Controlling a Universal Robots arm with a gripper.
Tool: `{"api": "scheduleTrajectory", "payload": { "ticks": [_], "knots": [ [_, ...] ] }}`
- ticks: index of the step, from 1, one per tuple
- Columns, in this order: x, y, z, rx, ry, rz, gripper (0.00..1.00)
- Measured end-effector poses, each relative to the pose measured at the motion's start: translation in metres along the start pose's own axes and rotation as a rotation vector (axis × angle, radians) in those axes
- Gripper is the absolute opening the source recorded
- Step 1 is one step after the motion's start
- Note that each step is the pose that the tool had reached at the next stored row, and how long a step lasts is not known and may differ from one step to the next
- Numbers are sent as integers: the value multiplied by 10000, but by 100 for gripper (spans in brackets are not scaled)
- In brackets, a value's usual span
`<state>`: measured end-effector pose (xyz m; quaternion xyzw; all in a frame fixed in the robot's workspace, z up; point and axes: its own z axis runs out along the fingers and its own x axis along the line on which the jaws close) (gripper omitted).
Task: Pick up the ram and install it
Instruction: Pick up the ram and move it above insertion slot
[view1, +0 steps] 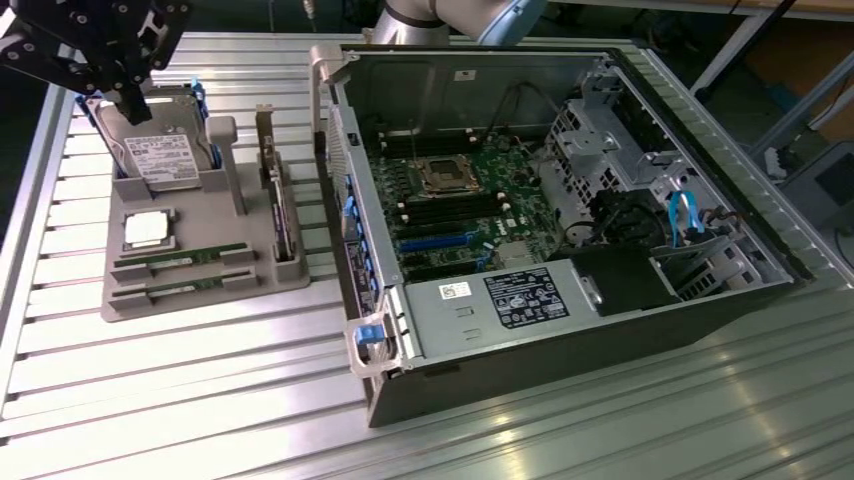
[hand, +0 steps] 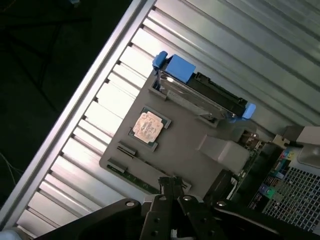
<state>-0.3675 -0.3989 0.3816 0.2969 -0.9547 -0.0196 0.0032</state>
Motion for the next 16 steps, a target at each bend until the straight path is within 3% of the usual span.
{"api": "scheduleTrajectory", "payload": {
  "ticks": [9, 13, 16],
  "knots": [
    [0, 0, 9, -11, 69, -1759, 10],
    [0, -1, 18, -18, 124, -3159, 10],
    [0, -1, 22, -21, 149, -3813, 10]
  ]
}}
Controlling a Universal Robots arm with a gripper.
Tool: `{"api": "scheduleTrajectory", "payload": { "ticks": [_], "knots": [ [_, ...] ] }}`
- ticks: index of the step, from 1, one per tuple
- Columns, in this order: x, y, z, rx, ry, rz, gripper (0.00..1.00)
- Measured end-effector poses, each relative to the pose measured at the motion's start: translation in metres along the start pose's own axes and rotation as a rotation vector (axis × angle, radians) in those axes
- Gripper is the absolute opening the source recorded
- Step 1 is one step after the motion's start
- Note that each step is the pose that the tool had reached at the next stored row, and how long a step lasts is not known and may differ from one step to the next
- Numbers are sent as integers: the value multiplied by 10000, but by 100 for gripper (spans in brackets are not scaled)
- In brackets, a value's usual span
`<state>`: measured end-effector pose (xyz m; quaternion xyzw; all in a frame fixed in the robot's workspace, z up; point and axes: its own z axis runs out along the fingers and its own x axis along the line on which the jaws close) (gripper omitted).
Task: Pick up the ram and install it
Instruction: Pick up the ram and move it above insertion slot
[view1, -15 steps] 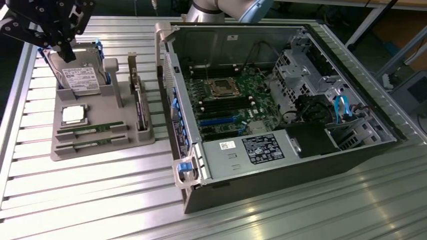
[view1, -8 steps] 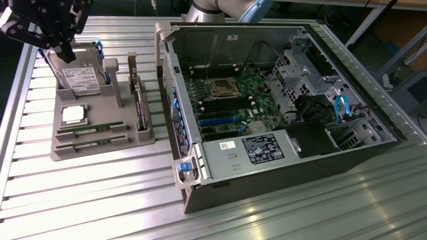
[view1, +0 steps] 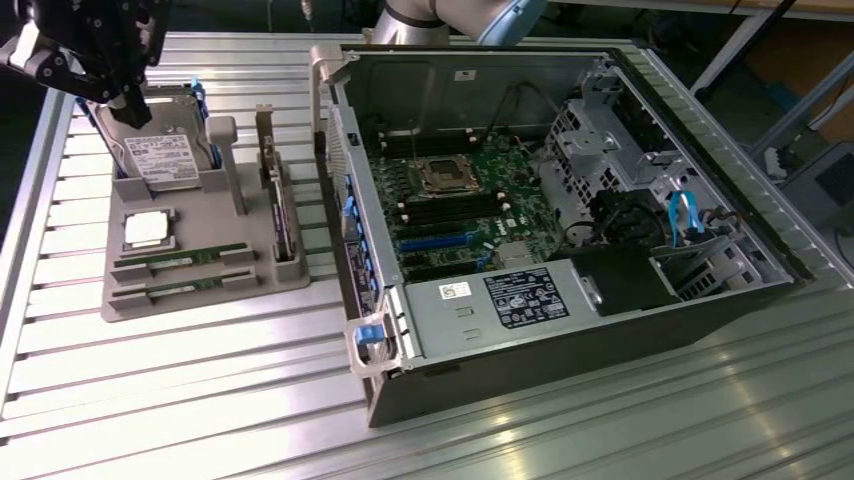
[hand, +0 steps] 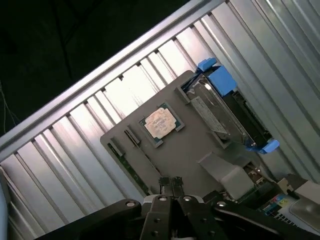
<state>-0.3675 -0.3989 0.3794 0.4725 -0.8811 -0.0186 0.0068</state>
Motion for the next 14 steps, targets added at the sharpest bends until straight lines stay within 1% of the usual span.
{"api": "scheduleTrajectory", "payload": {
  "ticks": [4, 8, 14],
  "knots": [
    [0, 0, 5, -5, 36, -887, 10],
    [0, -1, 14, -13, 92, -2299, 10],
    [0, -1, 24, -19, 138, -3491, 10]
  ]
}}
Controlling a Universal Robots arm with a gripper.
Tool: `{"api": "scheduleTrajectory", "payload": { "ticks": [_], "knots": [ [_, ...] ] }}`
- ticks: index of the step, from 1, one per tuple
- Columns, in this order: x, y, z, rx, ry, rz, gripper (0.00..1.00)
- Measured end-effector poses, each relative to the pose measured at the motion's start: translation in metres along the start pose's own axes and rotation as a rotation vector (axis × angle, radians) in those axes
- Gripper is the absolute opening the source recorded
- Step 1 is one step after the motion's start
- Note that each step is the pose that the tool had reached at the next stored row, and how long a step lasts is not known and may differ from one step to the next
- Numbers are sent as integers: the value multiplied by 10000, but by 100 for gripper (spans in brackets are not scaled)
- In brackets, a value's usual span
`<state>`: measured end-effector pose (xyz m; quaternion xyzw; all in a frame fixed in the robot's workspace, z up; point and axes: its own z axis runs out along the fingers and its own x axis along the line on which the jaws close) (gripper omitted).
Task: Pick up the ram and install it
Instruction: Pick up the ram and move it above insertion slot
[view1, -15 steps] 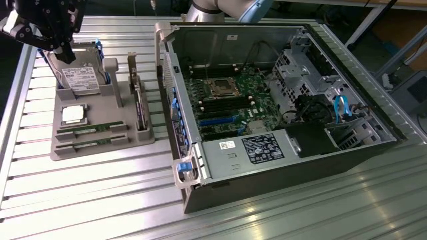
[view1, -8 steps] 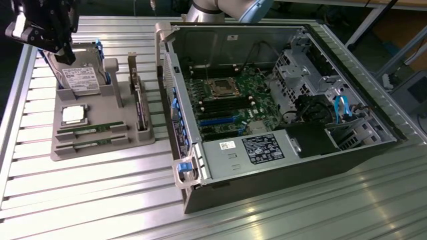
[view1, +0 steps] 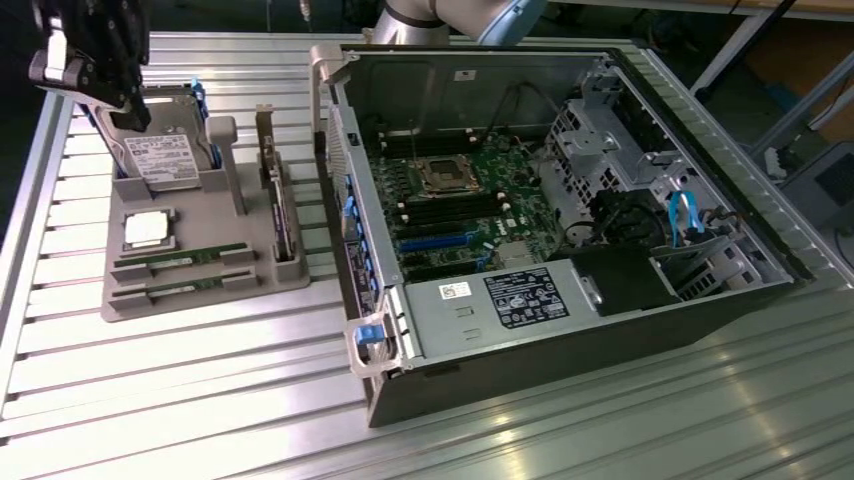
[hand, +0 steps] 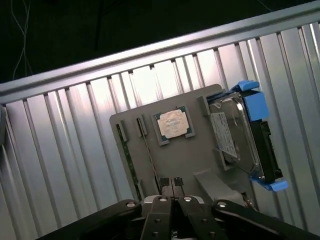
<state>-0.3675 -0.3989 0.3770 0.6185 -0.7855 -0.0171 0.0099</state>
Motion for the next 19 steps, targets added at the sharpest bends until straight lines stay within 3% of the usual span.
{"api": "scheduleTrajectory", "payload": {
  "ticks": [4, 13, 19],
  "knots": [
    [0, 0, 8, -7, 43, -1099, 10],
    [0, -1, 23, -17, 115, -2940, 10],
    [0, -1, 23, -17, 117, -2966, 10]
  ]
}}
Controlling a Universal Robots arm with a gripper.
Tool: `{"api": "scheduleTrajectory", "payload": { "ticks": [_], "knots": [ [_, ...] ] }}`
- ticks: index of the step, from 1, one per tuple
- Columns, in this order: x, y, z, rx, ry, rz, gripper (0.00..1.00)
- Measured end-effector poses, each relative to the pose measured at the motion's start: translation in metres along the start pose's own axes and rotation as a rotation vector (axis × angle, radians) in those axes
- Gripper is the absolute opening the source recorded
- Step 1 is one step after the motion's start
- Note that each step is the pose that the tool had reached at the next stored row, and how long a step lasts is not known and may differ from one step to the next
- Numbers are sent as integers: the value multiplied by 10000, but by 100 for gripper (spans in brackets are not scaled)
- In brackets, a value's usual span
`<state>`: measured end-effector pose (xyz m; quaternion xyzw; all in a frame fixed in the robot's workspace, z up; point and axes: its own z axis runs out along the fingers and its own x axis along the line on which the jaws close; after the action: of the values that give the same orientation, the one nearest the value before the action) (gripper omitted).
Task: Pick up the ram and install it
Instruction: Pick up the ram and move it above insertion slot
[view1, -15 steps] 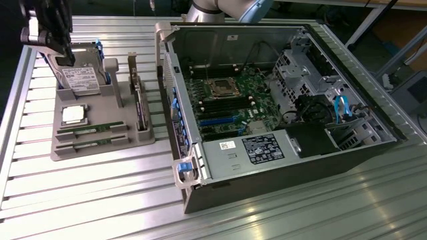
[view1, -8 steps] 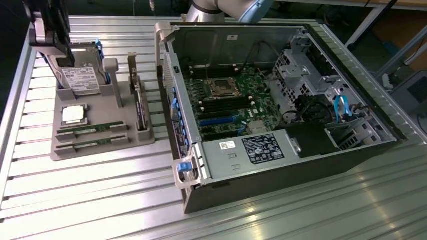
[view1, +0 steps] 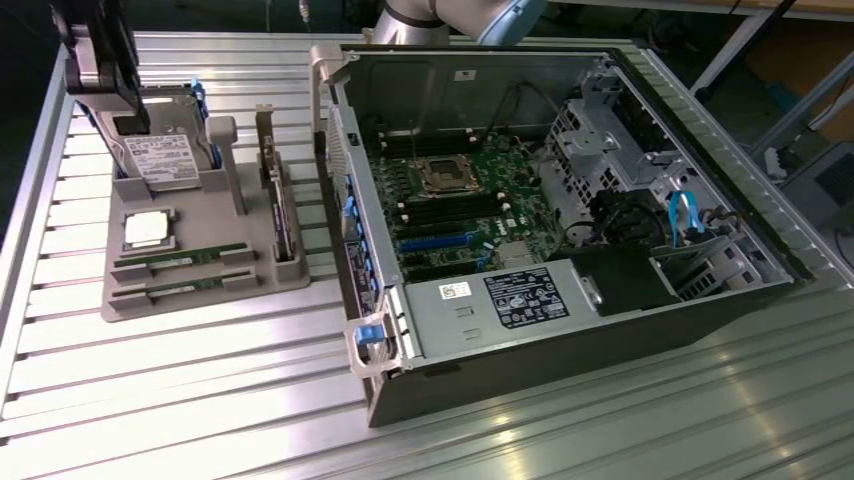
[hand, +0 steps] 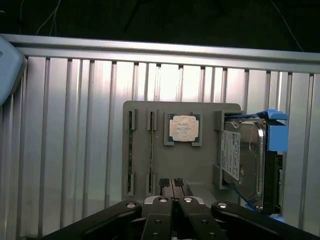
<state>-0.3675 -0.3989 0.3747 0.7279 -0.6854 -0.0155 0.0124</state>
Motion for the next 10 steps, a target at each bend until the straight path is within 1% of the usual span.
{"api": "scheduleTrajectory", "payload": {
  "ticks": [8, 9, 10],
  "knots": [
    [0, 0, 0, 0, 0, 0, 10],
    [0, 0, 0, 0, 0, 1, 11],
    [0, 0, 0, 0, 0, 0, 17]
  ]
}}
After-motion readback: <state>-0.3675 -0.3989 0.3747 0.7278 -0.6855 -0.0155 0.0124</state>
